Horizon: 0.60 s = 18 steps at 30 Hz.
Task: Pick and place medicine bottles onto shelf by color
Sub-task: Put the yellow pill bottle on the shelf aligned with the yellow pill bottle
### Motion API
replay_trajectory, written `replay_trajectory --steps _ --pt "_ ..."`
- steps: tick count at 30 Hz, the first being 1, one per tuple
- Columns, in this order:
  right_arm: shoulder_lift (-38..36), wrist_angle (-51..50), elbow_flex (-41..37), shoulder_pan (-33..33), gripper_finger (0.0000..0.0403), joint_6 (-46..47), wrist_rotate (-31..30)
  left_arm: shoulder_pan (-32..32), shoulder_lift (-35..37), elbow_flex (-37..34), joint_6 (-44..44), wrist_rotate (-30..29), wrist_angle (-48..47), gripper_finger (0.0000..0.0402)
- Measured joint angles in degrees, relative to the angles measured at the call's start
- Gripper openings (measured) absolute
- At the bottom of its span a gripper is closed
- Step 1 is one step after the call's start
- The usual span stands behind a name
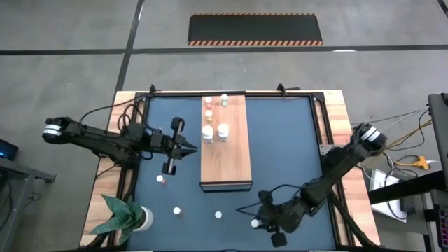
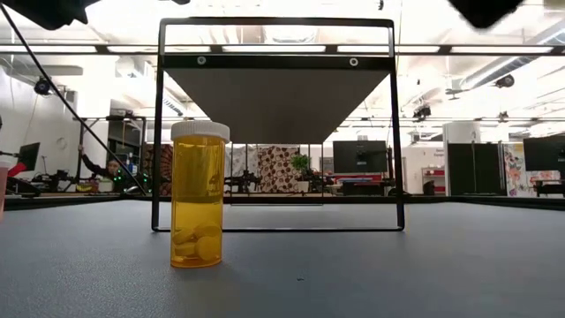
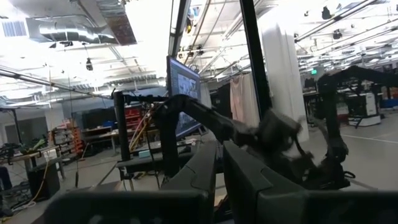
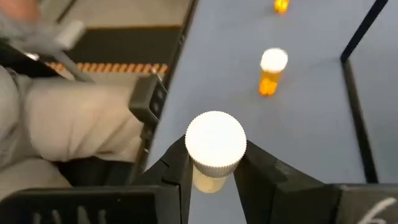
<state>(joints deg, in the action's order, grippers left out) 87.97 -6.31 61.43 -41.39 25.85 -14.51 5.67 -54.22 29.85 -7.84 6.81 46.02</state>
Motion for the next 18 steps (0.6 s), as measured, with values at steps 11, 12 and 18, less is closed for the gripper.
replay_trajectory --steps 11,12,18 --pt "-13.99 -6.67 -0.02 2.54 0.0087 -6.49 -7.06 0.00 0.00 -1.16 -2.83 0.00 0.02 0.0012" --pt "-15.11 -7.17 -0.02 3.08 0.0087 -7.43 -7.10 0.00 0.00 -1.16 -3.27 -0.02 0.00 0.0012" --pt "-20.73 -9.03 -0.02 8.55 0.0087 -14.87 -9.74 -0.04 0.00 -1.12 -6.90 -0.10 0.11 0.0012"
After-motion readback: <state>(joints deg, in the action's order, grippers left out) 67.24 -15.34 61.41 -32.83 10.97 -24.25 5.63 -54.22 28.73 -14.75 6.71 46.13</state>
